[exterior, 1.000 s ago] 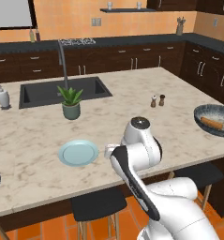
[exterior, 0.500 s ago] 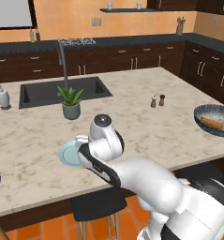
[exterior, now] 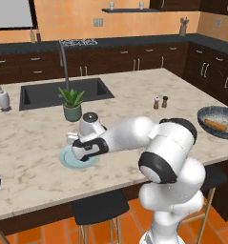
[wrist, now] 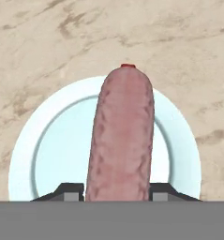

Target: Place one bun and one sausage from the bowl on each plate.

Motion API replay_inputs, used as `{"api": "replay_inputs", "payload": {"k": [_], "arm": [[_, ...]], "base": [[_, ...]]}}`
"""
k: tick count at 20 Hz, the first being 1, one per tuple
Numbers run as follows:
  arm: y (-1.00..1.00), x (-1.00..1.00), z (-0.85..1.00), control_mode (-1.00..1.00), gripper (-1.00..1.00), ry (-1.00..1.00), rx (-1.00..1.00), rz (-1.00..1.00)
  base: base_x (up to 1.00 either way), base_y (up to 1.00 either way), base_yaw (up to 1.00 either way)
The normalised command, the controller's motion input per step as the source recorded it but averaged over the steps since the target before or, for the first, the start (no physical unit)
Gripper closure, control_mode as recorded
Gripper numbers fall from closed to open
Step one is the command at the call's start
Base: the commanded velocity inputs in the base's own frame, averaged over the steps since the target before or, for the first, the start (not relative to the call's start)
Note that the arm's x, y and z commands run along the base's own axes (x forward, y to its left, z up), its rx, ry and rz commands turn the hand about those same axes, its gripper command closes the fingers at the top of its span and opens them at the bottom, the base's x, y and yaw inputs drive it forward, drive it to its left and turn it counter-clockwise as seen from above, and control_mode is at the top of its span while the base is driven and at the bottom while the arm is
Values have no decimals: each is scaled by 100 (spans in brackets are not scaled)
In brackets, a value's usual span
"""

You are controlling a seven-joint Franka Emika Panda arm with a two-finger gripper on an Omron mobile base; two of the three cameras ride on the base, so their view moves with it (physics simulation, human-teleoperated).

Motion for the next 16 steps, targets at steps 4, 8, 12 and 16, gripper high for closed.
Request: {"api": "replay_inputs", "payload": {"k": [4, 8, 12, 16], "arm": [[15, 24, -10, -100, -100, 4, -5, 0], [0, 8, 0, -100, -100, 1, 0, 0], [-45, -27, 45, -100, -100, 0, 0, 0], [-98, -99, 56, -100, -100, 6, 0, -2]], "base": [[0, 0, 0], [0, 0, 0], [0, 0, 0], [0, 0, 0]]}}
